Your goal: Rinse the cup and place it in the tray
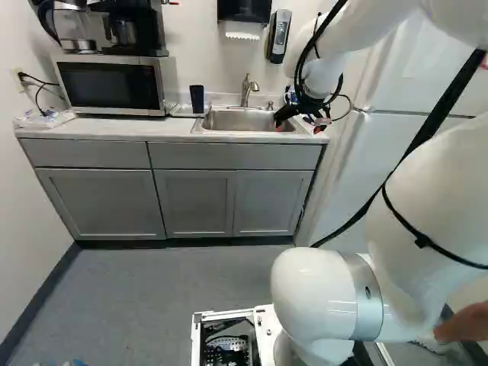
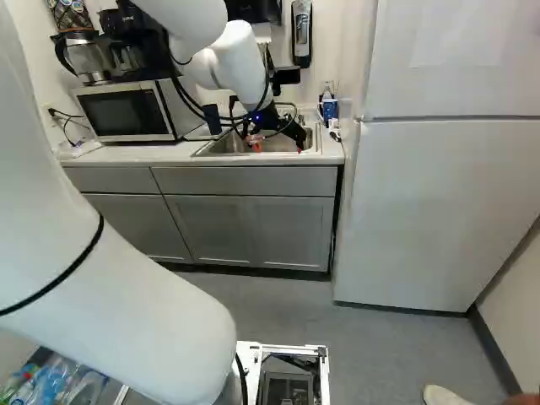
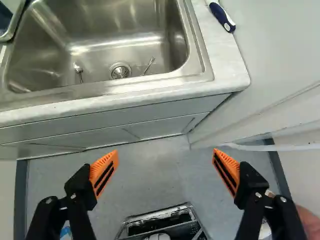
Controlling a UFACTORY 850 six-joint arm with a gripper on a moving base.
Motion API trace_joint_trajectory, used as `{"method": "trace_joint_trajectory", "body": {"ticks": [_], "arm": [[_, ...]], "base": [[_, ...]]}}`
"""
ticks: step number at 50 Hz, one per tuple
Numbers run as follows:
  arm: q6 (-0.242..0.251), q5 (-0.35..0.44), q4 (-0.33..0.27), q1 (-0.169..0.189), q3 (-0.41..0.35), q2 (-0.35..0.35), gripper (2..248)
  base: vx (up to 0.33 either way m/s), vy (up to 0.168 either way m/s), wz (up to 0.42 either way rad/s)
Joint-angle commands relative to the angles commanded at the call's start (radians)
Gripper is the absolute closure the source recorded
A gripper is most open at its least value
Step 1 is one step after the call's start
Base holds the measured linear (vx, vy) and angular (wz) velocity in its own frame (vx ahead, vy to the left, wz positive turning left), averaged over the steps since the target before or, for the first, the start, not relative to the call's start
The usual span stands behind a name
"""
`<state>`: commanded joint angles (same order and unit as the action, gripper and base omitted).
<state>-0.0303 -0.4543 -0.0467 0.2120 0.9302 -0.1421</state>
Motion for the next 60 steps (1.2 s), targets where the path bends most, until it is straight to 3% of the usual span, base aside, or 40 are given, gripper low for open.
{"method": "trace_joint_trajectory", "body": {"ticks": [31, 60], "arm": [[0.001, 0.027, 0.001, -0.004, -0.017, -0.003, 3], [0.003, 0.144, 0.005, -0.023, -0.092, -0.015, 3]], "base": [[0.0, 0.0, 0.0], [0.0, 0.0, 0.0]]}}
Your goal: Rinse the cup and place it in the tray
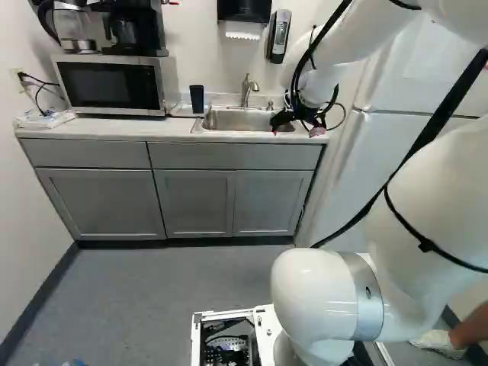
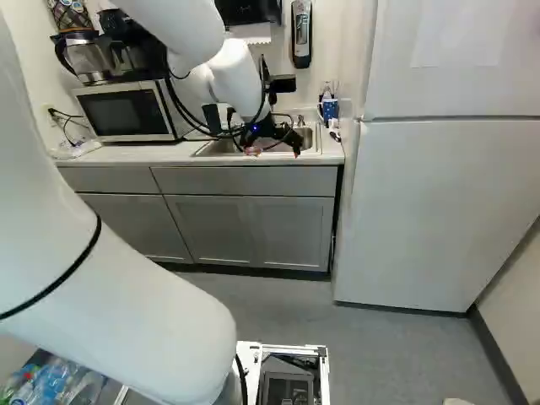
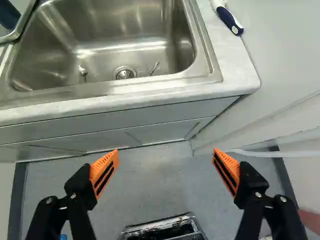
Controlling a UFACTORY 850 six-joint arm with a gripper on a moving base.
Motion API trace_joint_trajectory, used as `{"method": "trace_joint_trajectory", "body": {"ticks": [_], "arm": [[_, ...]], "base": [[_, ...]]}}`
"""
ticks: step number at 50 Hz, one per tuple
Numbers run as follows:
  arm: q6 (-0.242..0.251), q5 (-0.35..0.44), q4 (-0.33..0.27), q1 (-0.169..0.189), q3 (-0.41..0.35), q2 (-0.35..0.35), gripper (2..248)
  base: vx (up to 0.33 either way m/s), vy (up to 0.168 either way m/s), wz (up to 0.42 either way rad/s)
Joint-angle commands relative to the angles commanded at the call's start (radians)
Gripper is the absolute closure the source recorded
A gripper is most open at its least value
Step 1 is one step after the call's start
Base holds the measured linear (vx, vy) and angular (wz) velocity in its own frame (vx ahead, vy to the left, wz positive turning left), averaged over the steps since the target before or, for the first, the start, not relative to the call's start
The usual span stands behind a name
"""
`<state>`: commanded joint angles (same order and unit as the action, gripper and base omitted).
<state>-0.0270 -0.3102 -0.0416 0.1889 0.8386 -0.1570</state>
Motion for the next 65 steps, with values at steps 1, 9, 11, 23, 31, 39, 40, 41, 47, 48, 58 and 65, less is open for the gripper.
{"method": "trace_joint_trajectory", "body": {"ticks": [1, 9, 11, 23, 31, 39, 40, 41, 47, 48, 58, 65], "arm": [[0.0, 0.006, 0.0, -0.001, -0.004, -0.001, 3], [0.001, 0.056, 0.002, -0.009, -0.035, -0.006, 3], [0.002, 0.069, 0.002, -0.011, -0.044, -0.007, 3], [0.004, 0.163, 0.006, -0.026, -0.104, -0.017, 3], [0.005, 0.231, 0.008, -0.037, -0.147, -0.024, 3], [0.007, 0.308, 0.011, -0.049, -0.196, -0.032, 3], [0.007, 0.318, 0.011, -0.051, -0.202, -0.033, 3], [0.007, 0.329, 0.012, -0.052, -0.209, -0.034, 3], [0.009, 0.392, 0.014, -0.063, -0.249, -0.041, 3], [0.009, 0.403, 0.014, -0.064, -0.256, -0.042, 3], [0.012, 0.519, 0.018, -0.083, -0.33, -0.054, 3], [0.014, 0.602, 0.021, -0.096, -0.382, -0.062, 3]], "base": [[0.0, 0.0, 0.0], [0.0, 0.0, 0.0], [0.0, 0.0, 0.0], [0.0, 0.0, 0.0], [0.0, 0.0, 0.0], [0.0, 0.0, 0.0], [0.0, 0.0, 0.0], [0.0, 0.0, 0.0], [0.0, 0.0, 0.0], [0.0, 0.0, 0.0], [0.0, 0.0, 0.0], [0.0, 0.0, 0.0]]}}
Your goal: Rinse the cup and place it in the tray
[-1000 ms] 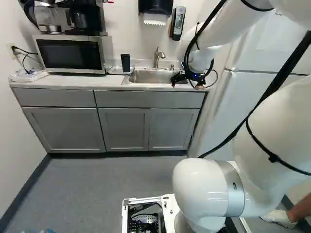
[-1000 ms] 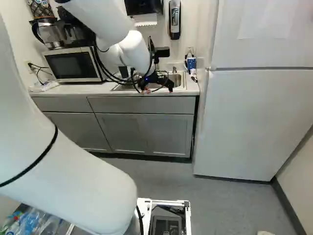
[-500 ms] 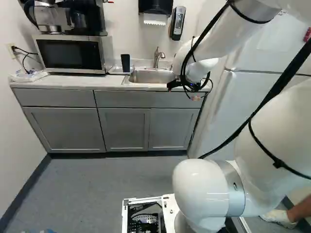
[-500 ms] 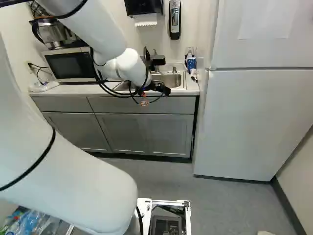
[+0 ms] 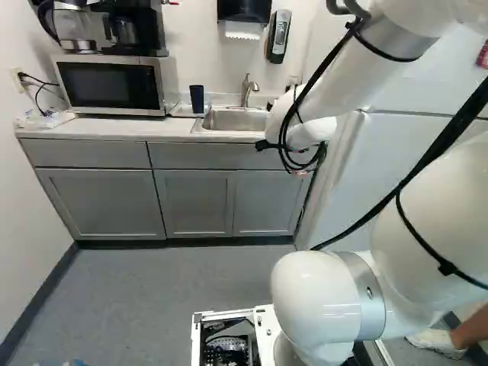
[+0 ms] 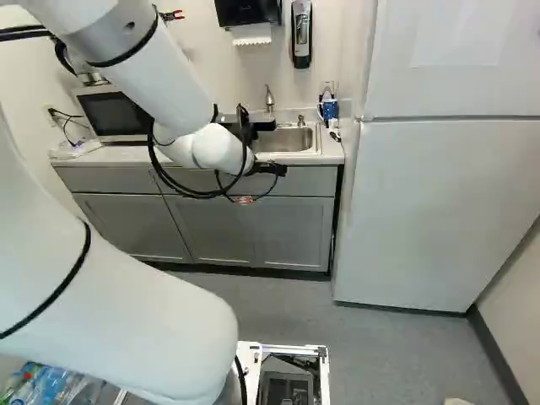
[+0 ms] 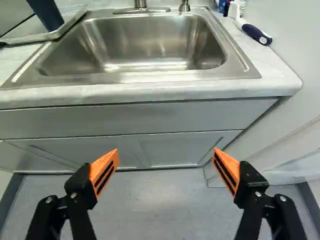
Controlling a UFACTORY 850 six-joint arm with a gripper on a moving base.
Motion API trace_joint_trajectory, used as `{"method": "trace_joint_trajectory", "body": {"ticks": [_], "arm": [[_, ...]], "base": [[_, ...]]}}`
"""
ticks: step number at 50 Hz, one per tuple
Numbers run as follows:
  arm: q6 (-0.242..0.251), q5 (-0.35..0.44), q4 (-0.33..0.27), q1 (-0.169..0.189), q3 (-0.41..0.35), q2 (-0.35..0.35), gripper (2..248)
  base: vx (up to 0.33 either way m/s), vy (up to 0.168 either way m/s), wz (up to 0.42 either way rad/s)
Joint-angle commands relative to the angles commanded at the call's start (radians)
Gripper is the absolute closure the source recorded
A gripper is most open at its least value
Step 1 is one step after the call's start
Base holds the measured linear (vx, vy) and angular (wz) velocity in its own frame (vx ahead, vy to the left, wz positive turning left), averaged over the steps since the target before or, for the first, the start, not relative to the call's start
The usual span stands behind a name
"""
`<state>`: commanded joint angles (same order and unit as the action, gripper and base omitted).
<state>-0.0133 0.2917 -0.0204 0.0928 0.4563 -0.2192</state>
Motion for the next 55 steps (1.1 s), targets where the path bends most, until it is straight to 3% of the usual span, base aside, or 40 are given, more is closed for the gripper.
{"method": "trace_joint_trajectory", "body": {"ticks": [27, 55], "arm": [[0.006, 0.269, 0.009, -0.043, -0.171, -0.028, 3], [0.01, 0.459, 0.016, -0.073, -0.291, -0.047, 3]], "base": [[0.0, 0.0, 0.0], [0.0, 0.0, 0.0]]}}
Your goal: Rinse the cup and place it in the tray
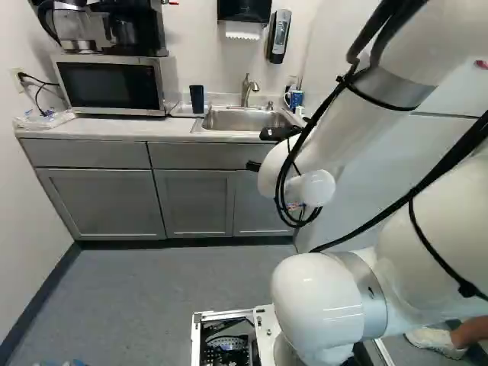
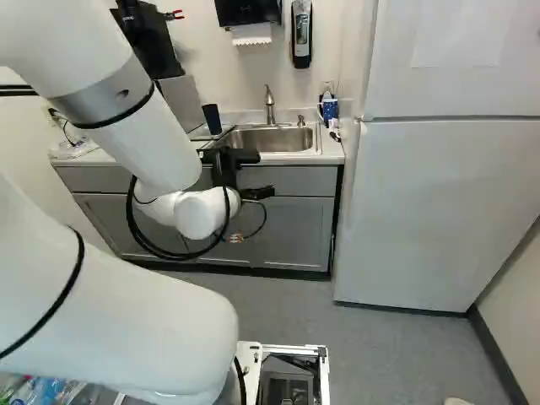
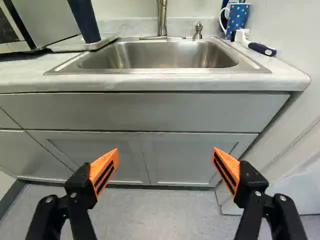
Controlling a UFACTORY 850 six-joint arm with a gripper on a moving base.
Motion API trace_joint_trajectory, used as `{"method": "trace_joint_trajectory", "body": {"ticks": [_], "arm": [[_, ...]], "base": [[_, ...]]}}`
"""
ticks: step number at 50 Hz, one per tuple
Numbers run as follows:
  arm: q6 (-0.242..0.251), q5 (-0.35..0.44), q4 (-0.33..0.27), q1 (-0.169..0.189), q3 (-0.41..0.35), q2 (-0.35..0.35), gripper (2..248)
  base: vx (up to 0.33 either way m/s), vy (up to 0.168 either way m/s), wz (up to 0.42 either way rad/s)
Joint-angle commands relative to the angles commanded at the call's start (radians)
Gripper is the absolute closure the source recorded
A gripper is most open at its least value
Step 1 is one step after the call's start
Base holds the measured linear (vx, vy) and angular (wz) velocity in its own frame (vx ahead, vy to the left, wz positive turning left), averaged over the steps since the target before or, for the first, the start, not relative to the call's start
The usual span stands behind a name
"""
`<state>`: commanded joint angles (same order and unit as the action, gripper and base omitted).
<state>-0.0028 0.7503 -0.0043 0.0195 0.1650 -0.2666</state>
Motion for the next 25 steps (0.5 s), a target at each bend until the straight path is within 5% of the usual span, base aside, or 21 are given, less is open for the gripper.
{"method": "trace_joint_trajectory", "body": {"ticks": [25], "arm": [[0.002, 0.096, 0.003, -0.015, -0.061, -0.01, 3]], "base": [[0.0, 0.0, 0.0]]}}
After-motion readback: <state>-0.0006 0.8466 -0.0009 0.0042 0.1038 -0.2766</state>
